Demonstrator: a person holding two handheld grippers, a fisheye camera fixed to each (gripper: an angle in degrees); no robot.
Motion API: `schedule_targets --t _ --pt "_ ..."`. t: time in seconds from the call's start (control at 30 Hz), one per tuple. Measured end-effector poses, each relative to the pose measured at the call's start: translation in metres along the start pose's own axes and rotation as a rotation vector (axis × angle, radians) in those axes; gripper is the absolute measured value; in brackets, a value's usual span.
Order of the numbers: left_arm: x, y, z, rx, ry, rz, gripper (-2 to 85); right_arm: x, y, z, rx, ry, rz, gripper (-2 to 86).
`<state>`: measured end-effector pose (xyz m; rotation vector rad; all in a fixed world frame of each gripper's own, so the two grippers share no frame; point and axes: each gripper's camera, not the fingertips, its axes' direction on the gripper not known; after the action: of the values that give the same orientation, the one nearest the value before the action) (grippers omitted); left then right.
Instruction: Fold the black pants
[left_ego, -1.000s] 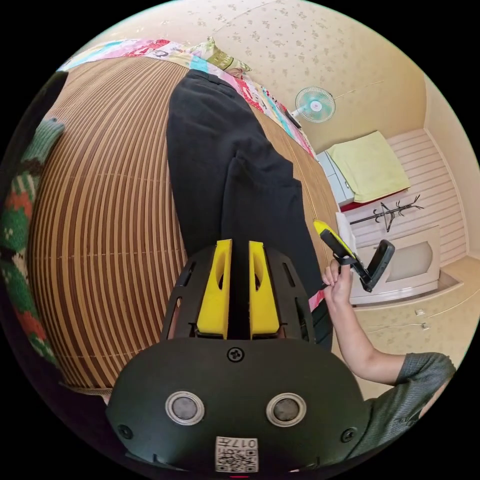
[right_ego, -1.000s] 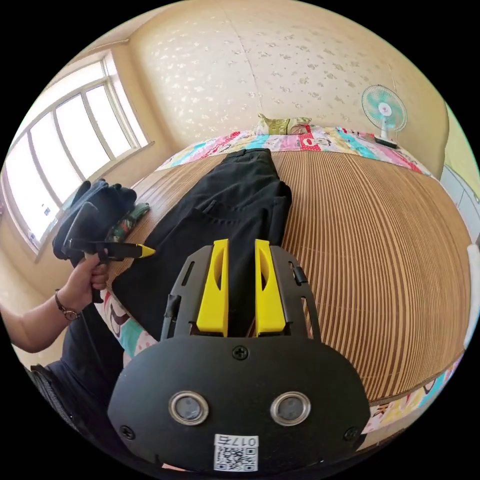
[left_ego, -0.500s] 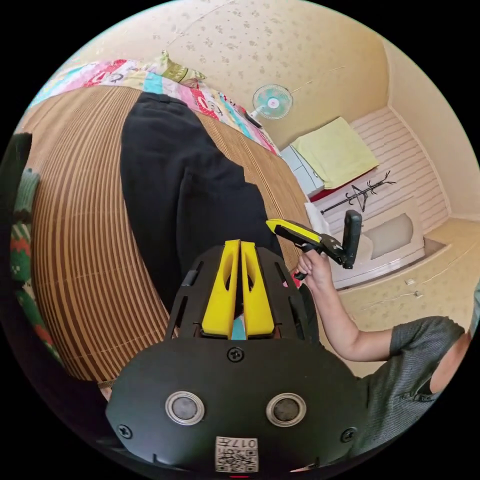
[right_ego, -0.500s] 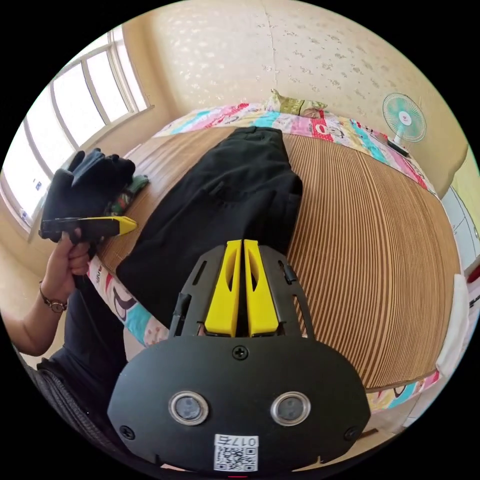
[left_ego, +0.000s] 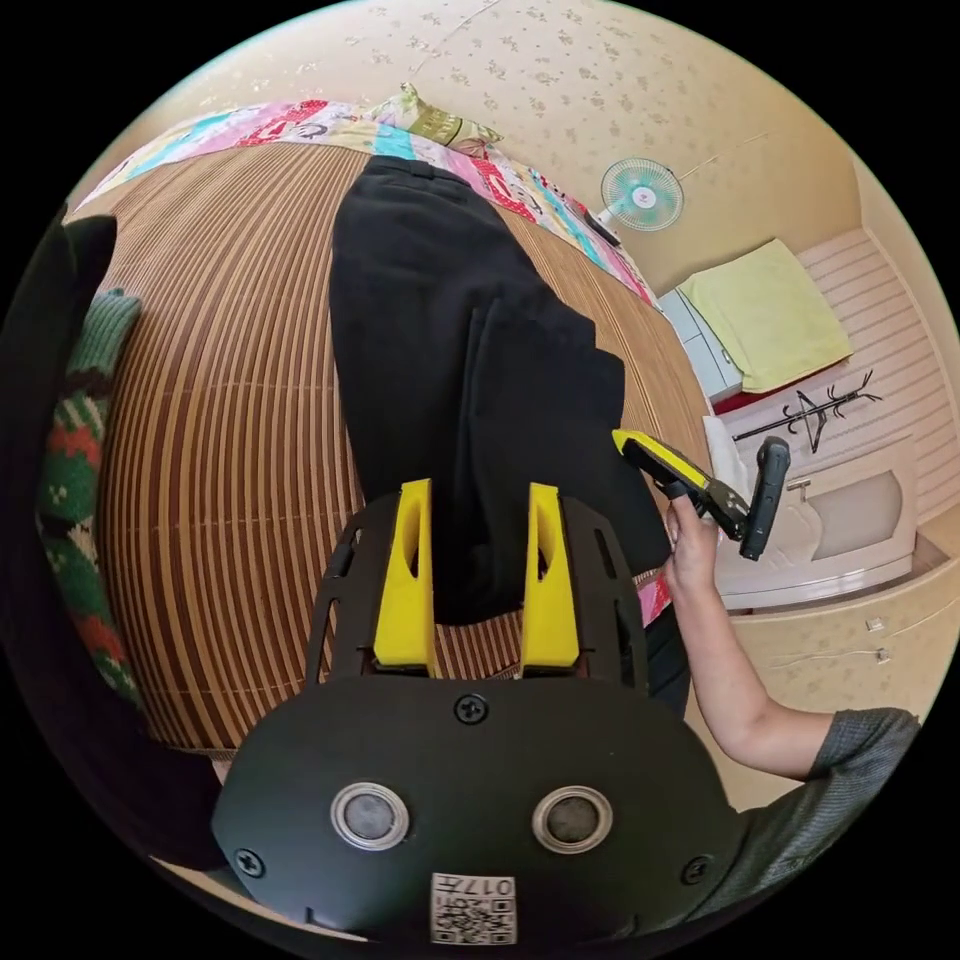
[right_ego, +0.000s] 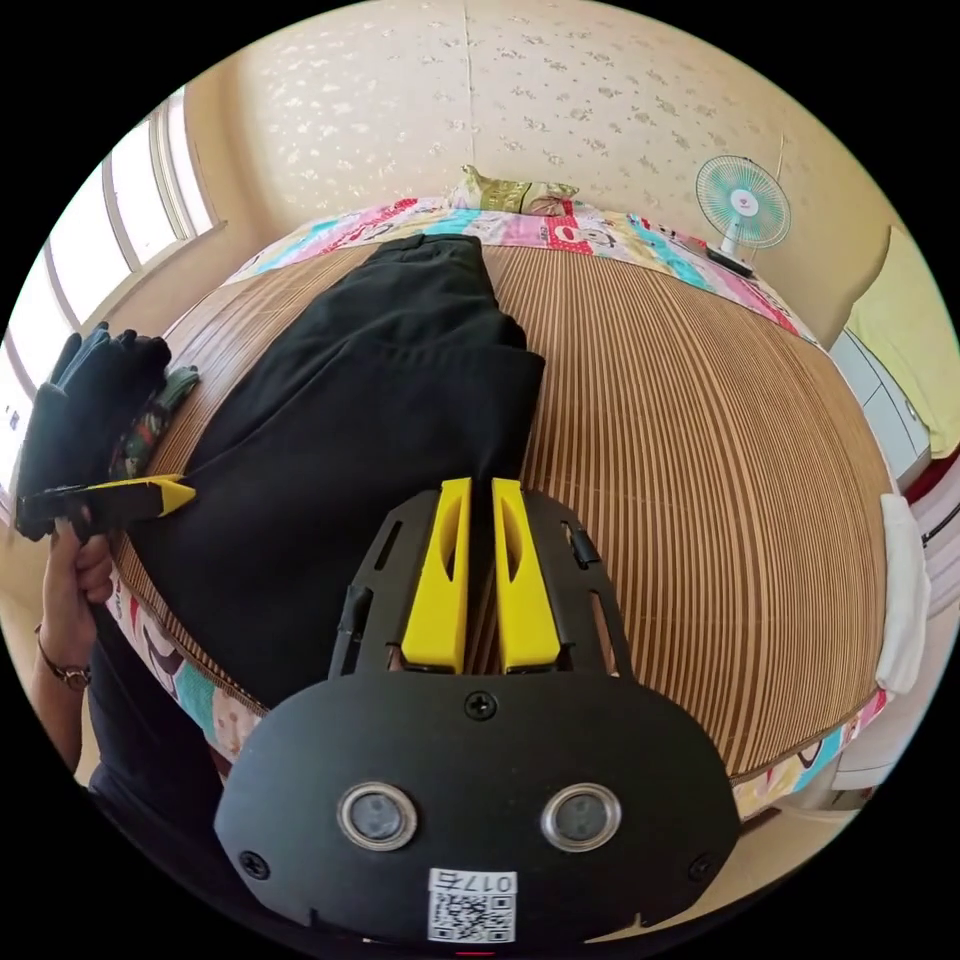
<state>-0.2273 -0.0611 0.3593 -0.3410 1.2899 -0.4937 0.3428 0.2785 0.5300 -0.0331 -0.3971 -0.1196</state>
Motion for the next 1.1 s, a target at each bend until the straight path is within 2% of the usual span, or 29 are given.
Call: schedule_targets --t 0.1,0.17,0.27,0.37,0.5,0.67,0.77,0.93,1.1 --pt "-0.019 -0.006 -0.004 -0.027 0.053 -0.034 13.8 0.03 0.003 -0.006 -0.029 -0.12 0.108 11.7" --pt "-0.029 -0.01 0.002 -0.098 0.11 -0.051 13.0 0.061 0.006 0.006 -0.1 -0.329 0.21 13.3" --pt "-0.047 -0.011 0.005 -0.133 0.233 -0.091 12.0 0.094 0.01 0.026 -0.094 -0.603 0.305 12.1" --pt "-0.069 -0.018 0.005 -0.165 0.342 -0.138 10.3 0.112 0.003 0.042 -0.089 -0.689 0.375 9.6" --pt "-0.085 -0.028 0.008 -0.232 0.385 -0.134 5.2 0.095 -0.019 0.035 -0.125 -0.6 0.292 7.3" --pt "-0.082 -0.028 -0.001 -0.239 0.347 -0.073 4.3 0.021 -0.034 -0.007 -0.083 -0.266 0.086 6.4" --pt "-0.086 -0.03 0.005 -0.267 0.414 -0.077 6.5 -0.015 -0.037 -0.005 -0.09 -0.104 0.009 6.3" --pt "-0.076 -0.025 0.01 -0.294 0.358 -0.055 5.1 -0.08 -0.032 -0.026 0.039 -0.072 -0.171 3.9" --pt "-0.044 0.003 -0.022 -0.18 0.222 0.055 2.6 -0.128 -0.034 -0.034 0.025 0.005 -0.31 3.3"
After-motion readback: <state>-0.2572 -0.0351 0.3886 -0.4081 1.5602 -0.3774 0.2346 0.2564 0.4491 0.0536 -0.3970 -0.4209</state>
